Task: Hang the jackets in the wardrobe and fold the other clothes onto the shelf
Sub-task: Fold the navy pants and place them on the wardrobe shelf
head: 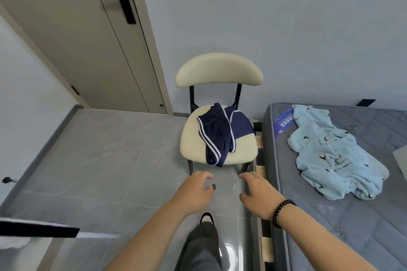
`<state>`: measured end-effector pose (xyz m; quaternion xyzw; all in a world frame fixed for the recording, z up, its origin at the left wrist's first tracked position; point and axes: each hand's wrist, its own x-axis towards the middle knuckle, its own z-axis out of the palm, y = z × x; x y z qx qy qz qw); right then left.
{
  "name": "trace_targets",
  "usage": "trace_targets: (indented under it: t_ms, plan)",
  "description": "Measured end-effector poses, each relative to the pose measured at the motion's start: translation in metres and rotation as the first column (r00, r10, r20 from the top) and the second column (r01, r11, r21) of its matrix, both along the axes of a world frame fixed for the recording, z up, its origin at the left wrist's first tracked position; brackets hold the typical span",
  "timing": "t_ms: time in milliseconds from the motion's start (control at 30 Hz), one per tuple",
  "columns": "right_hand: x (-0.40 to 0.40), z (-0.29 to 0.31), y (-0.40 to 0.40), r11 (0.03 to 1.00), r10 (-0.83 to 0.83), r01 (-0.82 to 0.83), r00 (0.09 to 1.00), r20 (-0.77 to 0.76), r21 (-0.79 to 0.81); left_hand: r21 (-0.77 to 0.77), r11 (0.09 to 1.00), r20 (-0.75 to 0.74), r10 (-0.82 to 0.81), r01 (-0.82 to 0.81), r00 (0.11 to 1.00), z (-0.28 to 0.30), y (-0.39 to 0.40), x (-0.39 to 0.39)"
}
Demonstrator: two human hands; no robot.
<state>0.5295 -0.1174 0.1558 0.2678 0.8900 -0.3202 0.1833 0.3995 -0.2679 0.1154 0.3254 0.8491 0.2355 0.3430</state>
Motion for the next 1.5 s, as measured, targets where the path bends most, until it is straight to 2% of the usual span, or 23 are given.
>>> trace_targets:
  t_ms: [267,433,667,867,933,1067,1200,1267,1333,1433,1500]
  plan:
    - [-0.086,-0.021,0.094,0.998,-0.062,0.064,0.996,0.058,-0.022,0.009,1.0,0.032,0.017,-0.017,0.999,-0.018,0.095,-0.105]
    - [-0.133,-0.037,0.142,0.995,-0.075,0.08,0.994,0.082,-0.065,-0.049,0.999,0.069,0.011,-0.008,0.998,-0.03,0.142,-0.156]
    - [-0.201,-0.081,0.218,0.99,0.022,0.0,0.987,0.156,-0.141,-0.12,0.986,0.16,0.133,-0.115,0.978,-0.071,0.205,-0.22]
    - [-0.275,-0.142,0.292,0.976,0.144,-0.109,0.972,0.184,-0.191,-0.26,0.939,0.262,0.292,-0.224,0.92,-0.136,0.259,-0.266]
    - [-0.3,-0.169,0.313,0.973,0.17,-0.136,0.968,0.186,-0.186,-0.263,0.931,0.272,0.323,-0.253,0.906,-0.162,0.277,-0.277]
    - [-0.335,-0.23,0.338,0.972,0.14,-0.098,0.971,0.193,-0.212,-0.234,0.925,0.272,0.359,-0.301,0.893,-0.214,0.312,-0.289]
    - [-0.35,-0.284,0.344,0.971,0.007,0.042,0.979,0.204,-0.234,-0.236,0.883,0.258,0.46,-0.406,0.85,-0.263,0.334,-0.3]
    - [-0.357,-0.302,0.346,0.96,-0.1,0.144,0.977,0.187,-0.239,-0.214,0.85,0.195,0.519,-0.481,0.832,-0.279,0.345,-0.309]
    - [-0.363,-0.317,0.347,0.945,-0.174,0.214,0.969,0.176,-0.247,-0.205,0.825,0.066,0.548,-0.526,0.834,-0.293,0.354,-0.323]
    - [-0.368,-0.33,0.347,0.939,-0.187,0.231,0.965,0.186,-0.256,-0.35,0.757,-0.061,0.569,-0.552,0.82,-0.308,0.355,-0.344]
    - [-0.37,-0.331,0.344,0.945,-0.154,0.2,0.97,0.187,-0.259,-0.425,0.686,0.03,0.662,-0.59,0.749,-0.314,0.346,-0.352]
